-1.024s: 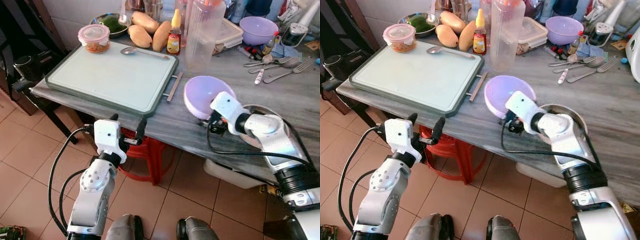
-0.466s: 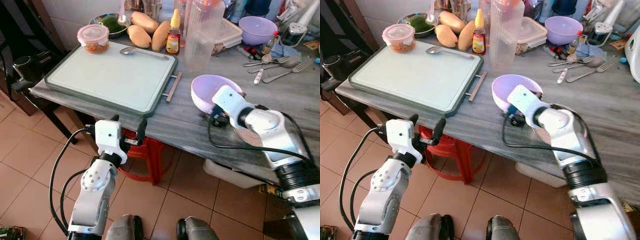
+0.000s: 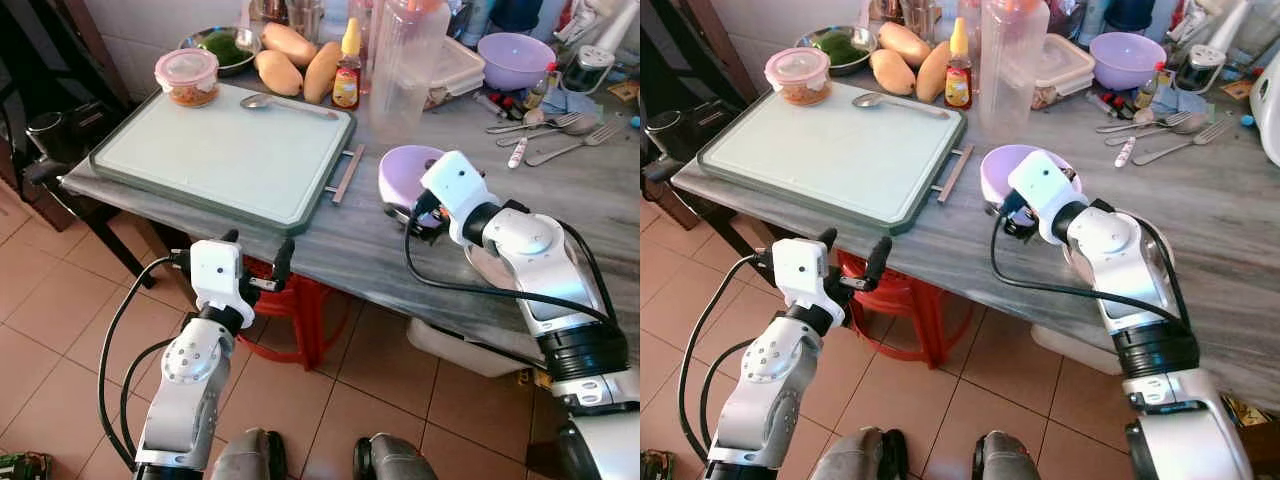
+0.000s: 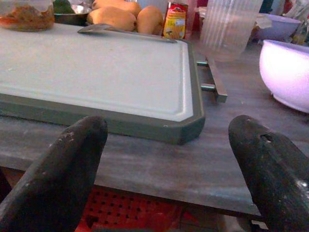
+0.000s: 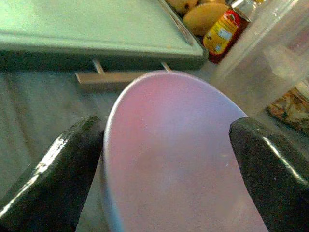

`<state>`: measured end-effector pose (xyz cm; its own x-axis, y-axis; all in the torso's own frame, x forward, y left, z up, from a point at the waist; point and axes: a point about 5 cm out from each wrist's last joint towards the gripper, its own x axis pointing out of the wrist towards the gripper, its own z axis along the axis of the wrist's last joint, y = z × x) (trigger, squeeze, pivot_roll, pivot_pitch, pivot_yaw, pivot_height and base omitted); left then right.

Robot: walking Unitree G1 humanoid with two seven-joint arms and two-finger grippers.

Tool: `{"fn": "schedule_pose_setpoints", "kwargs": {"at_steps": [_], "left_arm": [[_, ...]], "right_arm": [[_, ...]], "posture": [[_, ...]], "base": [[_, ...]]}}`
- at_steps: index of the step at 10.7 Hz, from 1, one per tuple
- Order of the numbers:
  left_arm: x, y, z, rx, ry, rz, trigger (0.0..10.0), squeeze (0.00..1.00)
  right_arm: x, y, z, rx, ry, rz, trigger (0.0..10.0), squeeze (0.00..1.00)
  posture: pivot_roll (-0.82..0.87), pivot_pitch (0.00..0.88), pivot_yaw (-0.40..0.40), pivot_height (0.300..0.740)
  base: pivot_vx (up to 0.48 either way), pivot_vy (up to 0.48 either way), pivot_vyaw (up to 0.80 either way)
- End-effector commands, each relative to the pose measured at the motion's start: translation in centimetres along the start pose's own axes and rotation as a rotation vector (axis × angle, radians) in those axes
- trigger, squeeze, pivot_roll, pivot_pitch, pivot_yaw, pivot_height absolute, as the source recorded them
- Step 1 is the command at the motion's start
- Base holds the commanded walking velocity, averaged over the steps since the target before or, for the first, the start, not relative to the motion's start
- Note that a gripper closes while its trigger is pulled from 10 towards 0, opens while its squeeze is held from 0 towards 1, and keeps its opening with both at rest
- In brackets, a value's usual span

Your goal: Setting the table

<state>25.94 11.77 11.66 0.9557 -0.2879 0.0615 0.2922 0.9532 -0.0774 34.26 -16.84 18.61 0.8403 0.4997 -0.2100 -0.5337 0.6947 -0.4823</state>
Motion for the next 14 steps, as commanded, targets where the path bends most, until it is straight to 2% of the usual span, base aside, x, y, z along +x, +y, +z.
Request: {"fn": "schedule_pose_setpoints", "kwargs": {"at_steps": [1,2,3,4,6,8,9,10,12,13,14], "left_arm": [[-0.1,0.0,-0.4,0.005,0.027,-0.007,10.0,0.0],[-0.1,0.0,-0.6,0.007,0.034,-0.009,10.0,0.0],[-0.1,0.0,-0.6,0.008,0.037,-0.013,10.0,0.0],[-0.1,0.0,-0.6,0.009,0.038,-0.014,10.0,0.0],[-0.1,0.1,-0.6,0.01,0.038,-0.015,10.0,0.0],[0.0,0.2,-0.5,0.011,0.034,-0.015,10.0,0.0],[0.0,0.2,-0.5,0.011,0.033,-0.014,10.0,0.0],[-0.2,0.2,-0.4,0.005,0.029,-0.005,10.0,0.0],[-0.4,0.2,-0.6,0.005,0.034,-0.016,10.0,0.0],[-0.3,0.2,-0.5,0.007,0.033,-0.022,10.0,0.0],[-0.1,0.0,-0.4,0.009,0.029,-0.036,10.0,0.0]], "right_arm": [[-0.3,0.1,0.2,0.038,-0.021,0.012,10.0,1.0],[-0.5,0.9,-0.5,0.097,0.002,0.06,10.0,1.0],[-0.7,1.3,-1.5,0.079,0.058,0.086,10.0,1.0],[-0.7,1.1,-1.1,0.076,0.027,0.054,10.0,1.0],[-0.6,0.3,1.2,0.067,-0.135,-0.052,10.0,1.0],[-1.0,1.0,2.7,0.057,-0.274,-0.098,10.0,1.0],[-1.7,0.5,2.7,0.068,-0.305,-0.238,10.0,1.0],[-3.3,0.4,1.4,0.094,-0.286,-0.399,10.0,1.0],[-6.1,1.2,0.0,0.011,-0.266,-0.559,10.0,1.0],[-7.3,0.6,-0.4,-0.066,-0.232,-0.711,10.0,1.0],[-8.3,0.0,-1.1,-0.04,-0.186,-0.816,10.0,1.0]], "posture": [[-0.04,0.119,0.031,0.74],[-0.04,0.12,0.031,0.74],[-0.05,0.12,0.032,0.74],[-0.05,0.12,0.032,0.74],[-0.04,0.117,0.034,0.74],[-0.04,0.113,0.033,0.74],[-0.04,0.113,0.031,0.74],[-0.04,0.119,0.031,0.74],[-0.05,0.124,0.043,0.74],[-0.06,0.124,0.048,0.74],[-0.07,0.125,0.054,0.74]], "base": [[0.0,0.0,0.0],[0.0,0.0,0.0],[0.0,0.0,0.0],[0.0,0.0,0.0],[0.0,0.0,0.0],[0.0,0.0,0.0],[0.0,0.0,0.0],[0.0,0.0,0.0],[0.0,0.0,0.0],[0.0,0.0,0.0],[0.0,0.0,0.0]]}}
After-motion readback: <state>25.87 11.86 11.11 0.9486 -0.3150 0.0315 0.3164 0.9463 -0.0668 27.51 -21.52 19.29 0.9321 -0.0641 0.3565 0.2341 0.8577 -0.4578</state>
